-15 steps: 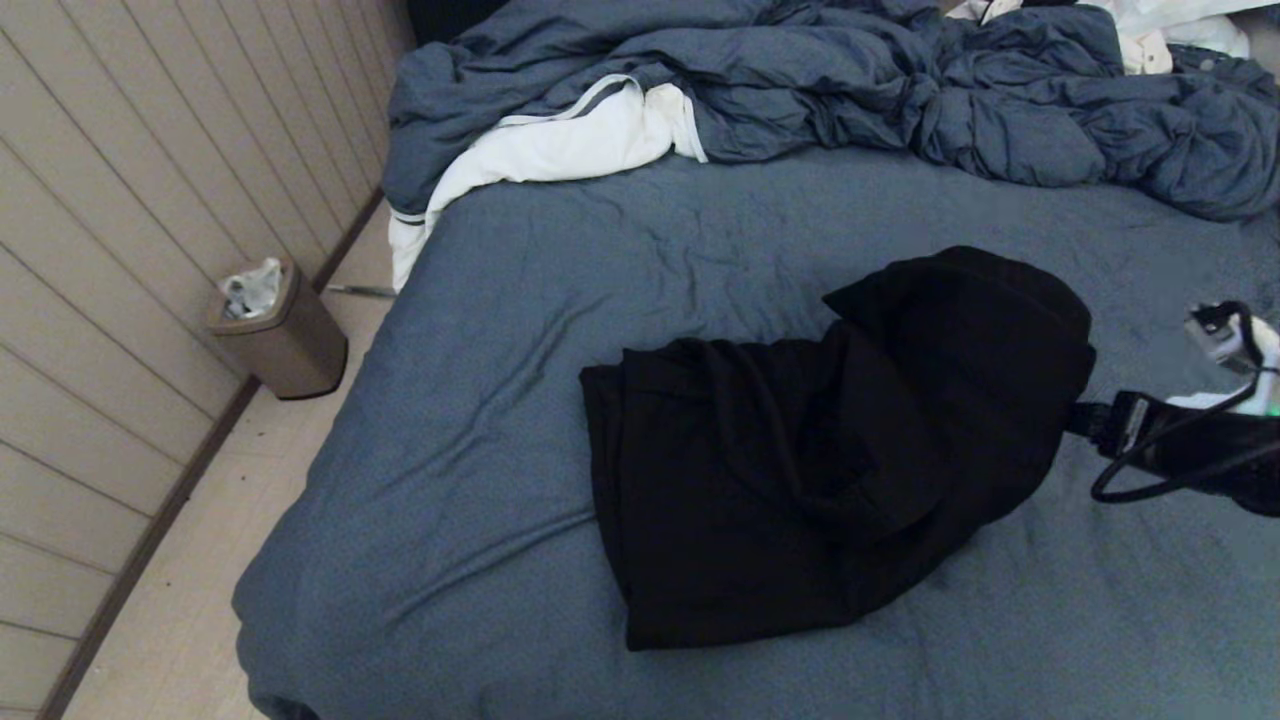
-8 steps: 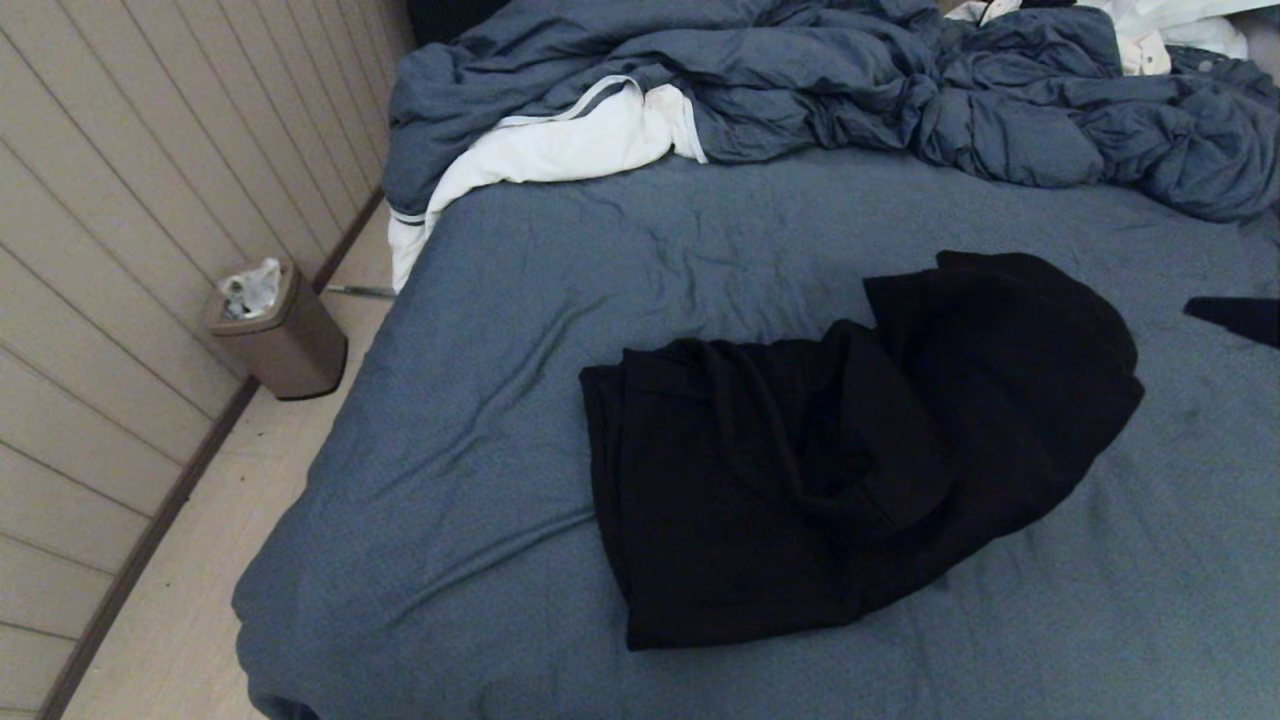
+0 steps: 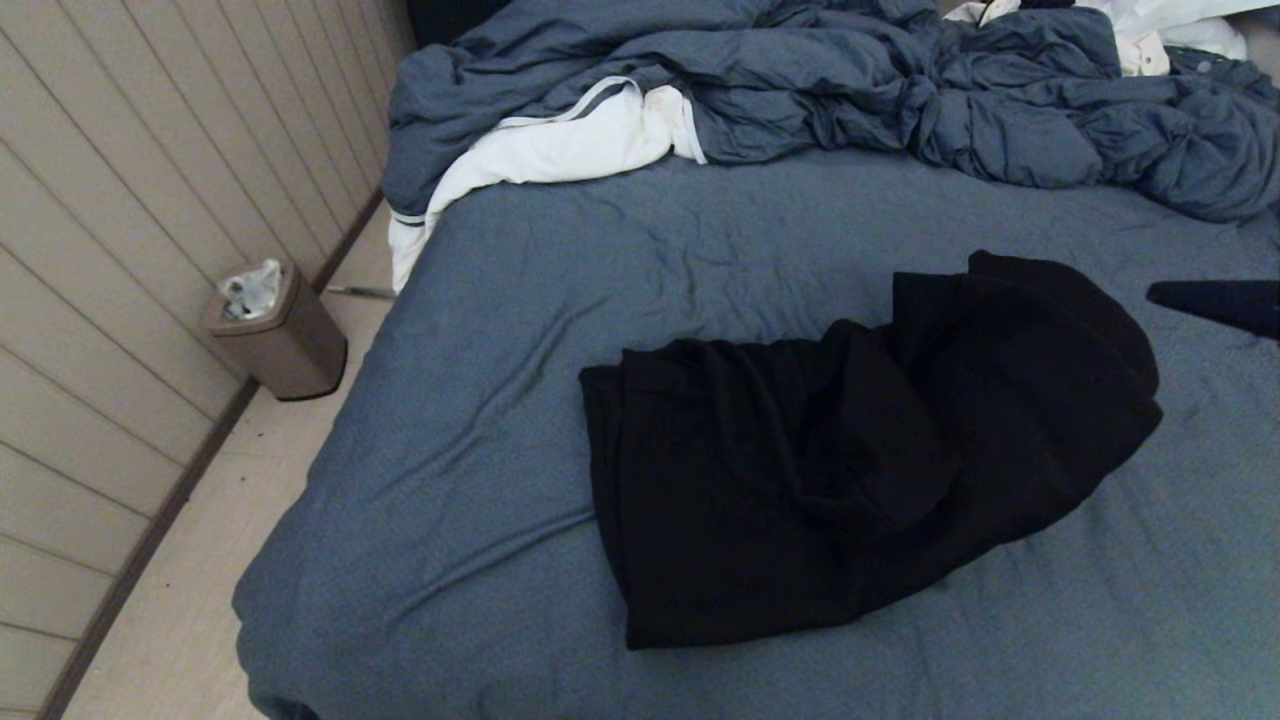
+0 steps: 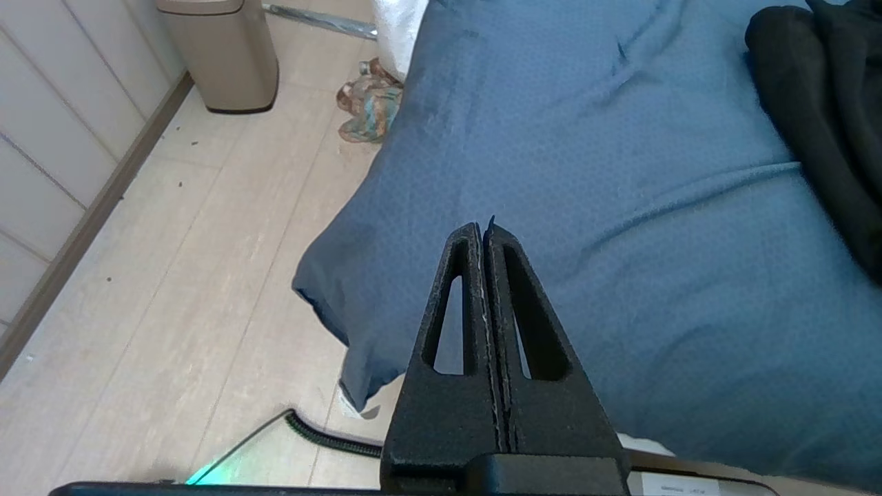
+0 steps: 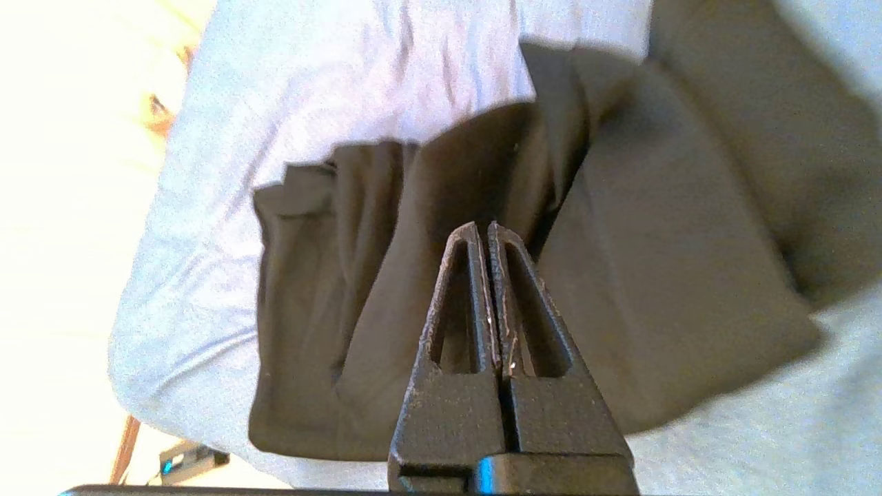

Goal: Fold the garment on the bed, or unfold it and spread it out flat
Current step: Unfold the black sweatshirt

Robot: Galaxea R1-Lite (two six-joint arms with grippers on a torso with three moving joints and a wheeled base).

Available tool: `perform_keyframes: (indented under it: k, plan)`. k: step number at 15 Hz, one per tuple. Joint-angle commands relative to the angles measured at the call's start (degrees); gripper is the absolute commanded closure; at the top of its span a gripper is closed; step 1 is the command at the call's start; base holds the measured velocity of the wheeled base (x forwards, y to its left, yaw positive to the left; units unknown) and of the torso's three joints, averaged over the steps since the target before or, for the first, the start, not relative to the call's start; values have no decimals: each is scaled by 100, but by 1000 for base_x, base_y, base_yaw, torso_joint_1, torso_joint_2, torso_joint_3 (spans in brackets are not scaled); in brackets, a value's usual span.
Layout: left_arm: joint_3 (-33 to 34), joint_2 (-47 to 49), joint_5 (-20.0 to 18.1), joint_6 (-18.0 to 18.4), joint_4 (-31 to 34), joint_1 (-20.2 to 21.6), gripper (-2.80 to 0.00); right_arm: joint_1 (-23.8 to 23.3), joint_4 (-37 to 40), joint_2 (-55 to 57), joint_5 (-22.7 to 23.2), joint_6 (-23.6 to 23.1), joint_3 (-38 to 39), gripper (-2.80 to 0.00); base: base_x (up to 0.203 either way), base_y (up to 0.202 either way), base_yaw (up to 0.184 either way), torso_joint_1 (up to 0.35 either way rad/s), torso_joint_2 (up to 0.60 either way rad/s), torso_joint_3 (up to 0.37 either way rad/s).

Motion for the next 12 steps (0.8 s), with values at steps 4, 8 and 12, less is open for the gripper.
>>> perform_keyframes:
  k: [4, 8, 12]
  plan:
    - [0, 0, 4, -5, -6, 2, 0, 653, -414, 1730, -835, 13, -373, 0, 0, 0, 0, 0, 0, 0]
    - [0, 0, 4, -5, 3, 2, 0, 781, -528, 3008, -1248, -2, -958, 0, 0, 0, 0, 0, 0, 0]
    - [0, 0, 4, -5, -6, 2, 0, 333, -542, 3508, -1317, 4, -950, 0, 0, 0, 0, 0, 0, 0]
